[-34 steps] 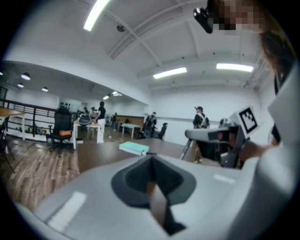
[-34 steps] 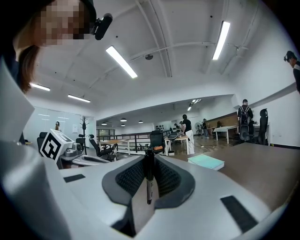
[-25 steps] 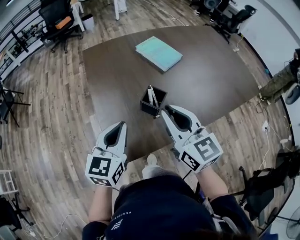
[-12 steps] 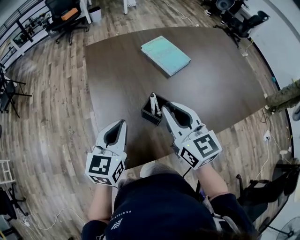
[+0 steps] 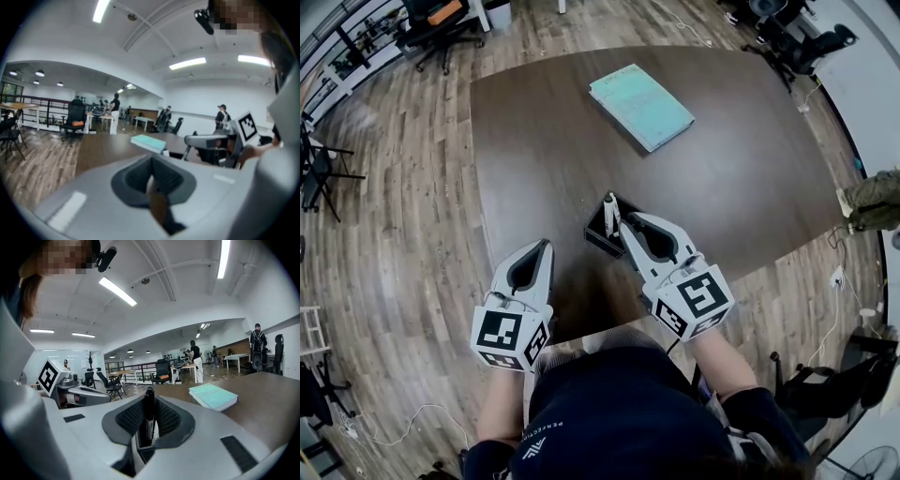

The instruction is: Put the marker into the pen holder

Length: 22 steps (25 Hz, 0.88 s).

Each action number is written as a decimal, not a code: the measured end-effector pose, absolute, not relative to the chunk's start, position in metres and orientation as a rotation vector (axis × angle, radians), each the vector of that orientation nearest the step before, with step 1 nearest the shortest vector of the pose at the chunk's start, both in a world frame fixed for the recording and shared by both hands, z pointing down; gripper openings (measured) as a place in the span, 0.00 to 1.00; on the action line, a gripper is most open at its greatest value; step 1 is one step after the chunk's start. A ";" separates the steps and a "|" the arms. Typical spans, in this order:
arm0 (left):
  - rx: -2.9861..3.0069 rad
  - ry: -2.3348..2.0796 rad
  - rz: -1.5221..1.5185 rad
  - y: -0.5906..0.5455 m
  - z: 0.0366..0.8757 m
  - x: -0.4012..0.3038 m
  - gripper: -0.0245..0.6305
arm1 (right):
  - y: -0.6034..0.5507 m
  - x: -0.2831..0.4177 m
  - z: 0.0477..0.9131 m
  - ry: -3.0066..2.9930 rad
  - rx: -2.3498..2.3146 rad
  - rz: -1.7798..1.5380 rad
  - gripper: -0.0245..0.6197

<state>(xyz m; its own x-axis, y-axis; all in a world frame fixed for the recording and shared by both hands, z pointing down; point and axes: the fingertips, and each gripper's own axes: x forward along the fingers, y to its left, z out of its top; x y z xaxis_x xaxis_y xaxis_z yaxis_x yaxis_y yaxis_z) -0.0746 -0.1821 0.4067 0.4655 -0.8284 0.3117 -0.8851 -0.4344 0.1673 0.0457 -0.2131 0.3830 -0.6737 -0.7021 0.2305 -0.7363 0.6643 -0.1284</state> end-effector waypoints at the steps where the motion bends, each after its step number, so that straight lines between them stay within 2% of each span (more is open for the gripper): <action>1: 2.408 -1.458 0.265 -0.183 0.408 -0.074 0.05 | -0.213 0.046 0.386 -2.714 1.175 0.325 0.12; 16: 2.390 -1.448 0.284 -0.192 0.418 -0.074 0.05 | -0.214 0.041 0.414 -2.669 1.076 0.326 0.13; 19: 2.388 -1.452 0.283 -0.191 0.417 -0.075 0.05 | -0.212 0.039 0.414 -2.668 1.062 0.329 0.20; 22: 2.389 -1.453 0.286 -0.189 0.417 -0.073 0.05 | -0.212 0.041 0.414 -2.663 1.065 0.321 0.20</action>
<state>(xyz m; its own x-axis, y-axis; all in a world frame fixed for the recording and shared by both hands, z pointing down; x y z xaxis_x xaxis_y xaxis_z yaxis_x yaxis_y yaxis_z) -0.0735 -0.1890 0.4167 0.4599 -0.8220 0.3360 -0.8880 -0.4260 0.1733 0.0409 -0.2116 0.4145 -0.6997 -0.6419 0.3136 -0.6981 0.7077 -0.1089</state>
